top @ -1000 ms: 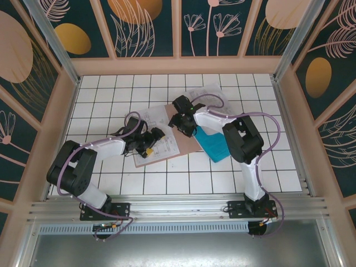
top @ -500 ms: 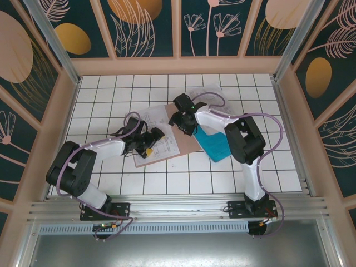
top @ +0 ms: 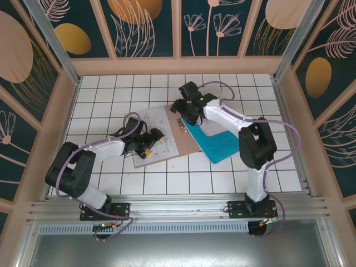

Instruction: Put the files into the folder

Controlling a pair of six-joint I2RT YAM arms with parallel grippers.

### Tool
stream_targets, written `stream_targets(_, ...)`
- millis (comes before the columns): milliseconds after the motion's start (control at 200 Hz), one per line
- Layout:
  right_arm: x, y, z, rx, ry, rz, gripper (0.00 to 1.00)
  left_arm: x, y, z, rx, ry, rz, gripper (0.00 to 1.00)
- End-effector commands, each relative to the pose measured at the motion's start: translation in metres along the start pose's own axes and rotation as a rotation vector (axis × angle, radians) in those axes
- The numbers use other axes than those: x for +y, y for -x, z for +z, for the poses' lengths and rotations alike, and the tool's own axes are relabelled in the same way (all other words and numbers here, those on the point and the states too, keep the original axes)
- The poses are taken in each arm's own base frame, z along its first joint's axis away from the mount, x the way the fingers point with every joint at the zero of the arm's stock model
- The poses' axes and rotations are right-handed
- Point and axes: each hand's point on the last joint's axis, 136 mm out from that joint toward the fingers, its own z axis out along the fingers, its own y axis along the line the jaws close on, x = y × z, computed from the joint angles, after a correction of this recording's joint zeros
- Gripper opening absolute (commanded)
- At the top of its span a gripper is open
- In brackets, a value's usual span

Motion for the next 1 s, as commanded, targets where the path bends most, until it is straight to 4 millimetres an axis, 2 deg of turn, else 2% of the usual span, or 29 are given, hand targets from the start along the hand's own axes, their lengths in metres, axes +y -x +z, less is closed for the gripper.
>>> stream_targets(0, -0.012, 0.001, -0.022, -0.020, 0.016, 0.049, 0.80, 0.050, -0.009, 0.002, 0.014, 0.170, -0.054, 0.93)
stream_targets(60, -0.024, -0.013, -0.015, 0.027, 0.025, 0.064, 0.80, 0.048, -0.008, 0.002, 0.013, 0.167, -0.052, 0.93)
stream_targets(135, -0.028, -0.034, -0.005, 0.106, 0.072, 0.083, 0.80, 0.047, -0.007, 0.002, 0.011, 0.167, -0.047, 0.93)
stream_targets(195, -0.025, -0.049, 0.001, 0.157, 0.104, 0.089, 0.80, 0.047, -0.006, 0.002, 0.009, 0.170, -0.041, 0.93)
stream_targets(290, -0.017, -0.059, 0.011, 0.203, 0.140, 0.090, 0.80, 0.046, -0.006, 0.002, 0.010, 0.172, -0.038, 0.93)
stream_targets(590, 0.014, -0.049, 0.037, 0.256, 0.211, 0.074, 0.79, 0.048, -0.006, 0.003, 0.014, 0.180, -0.020, 0.93)
stream_targets(831, 0.038, -0.020, 0.045, 0.229, 0.270, 0.050, 0.78, 0.049, -0.005, 0.003, 0.011, 0.188, -0.007, 0.93)
stream_targets(996, 0.042, -0.008, 0.067, 0.248, 0.298, 0.031, 0.76, 0.049, -0.006, 0.004, 0.018, 0.191, -0.006, 0.93)
